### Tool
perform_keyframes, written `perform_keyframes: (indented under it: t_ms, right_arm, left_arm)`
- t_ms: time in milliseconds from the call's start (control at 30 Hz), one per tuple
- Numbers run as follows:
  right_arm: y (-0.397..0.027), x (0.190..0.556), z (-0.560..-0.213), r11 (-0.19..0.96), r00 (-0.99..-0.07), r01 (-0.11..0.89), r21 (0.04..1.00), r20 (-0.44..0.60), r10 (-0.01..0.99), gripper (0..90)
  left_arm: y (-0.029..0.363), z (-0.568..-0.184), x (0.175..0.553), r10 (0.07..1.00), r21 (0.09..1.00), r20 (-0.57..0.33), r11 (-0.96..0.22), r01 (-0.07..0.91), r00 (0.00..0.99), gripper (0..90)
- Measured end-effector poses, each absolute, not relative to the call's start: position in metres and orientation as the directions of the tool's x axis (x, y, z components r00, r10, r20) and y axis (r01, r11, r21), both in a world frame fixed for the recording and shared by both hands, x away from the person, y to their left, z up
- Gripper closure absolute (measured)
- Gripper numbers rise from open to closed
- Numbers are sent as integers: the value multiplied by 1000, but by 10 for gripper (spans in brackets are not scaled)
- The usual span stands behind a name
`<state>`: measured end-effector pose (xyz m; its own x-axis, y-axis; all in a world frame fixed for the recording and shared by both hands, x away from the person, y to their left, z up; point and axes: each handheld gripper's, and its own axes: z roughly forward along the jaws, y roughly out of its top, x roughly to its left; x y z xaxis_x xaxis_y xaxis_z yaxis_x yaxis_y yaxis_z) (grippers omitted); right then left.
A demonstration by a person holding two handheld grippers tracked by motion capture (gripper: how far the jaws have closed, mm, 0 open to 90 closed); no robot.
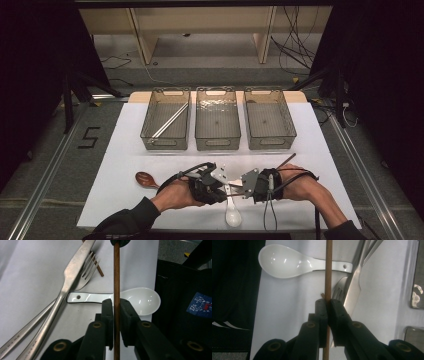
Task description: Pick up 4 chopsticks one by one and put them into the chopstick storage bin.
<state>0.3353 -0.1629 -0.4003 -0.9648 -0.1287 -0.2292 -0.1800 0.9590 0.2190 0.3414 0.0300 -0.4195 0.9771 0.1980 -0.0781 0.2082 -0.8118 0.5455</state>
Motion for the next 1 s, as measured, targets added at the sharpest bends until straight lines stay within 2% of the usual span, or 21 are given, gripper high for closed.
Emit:
perform_keyframes:
  t_ms: [300,433,467,667,833,1000]
  right_arm:
    - [-165,335,-398,953,-966,-178,245,-230,-121,838]
    - [-171,336,-394,950,-966,-146,277,-246,-77,699]
    - [-173,336,-393,945,-965,-143,293,-252,-68,636]
    - [-187,339,-385,918,-957,-74,390,-287,44,440]
    - [-200,343,-386,862,-933,-9,507,-315,176,365]
    - [-212,346,-389,775,-913,90,625,-259,315,343]
  left_arm:
    - [33,-414,340,186,555,-75,-808,196,980,854]
    - [39,-411,343,206,571,-78,-793,213,975,854]
    - [42,-411,345,214,570,-72,-793,216,974,854]
    - [65,-406,356,293,590,-59,-761,270,954,854]
    - [84,-403,365,361,617,-52,-722,314,931,854]
    - [96,-400,372,412,639,-48,-687,345,910,854]
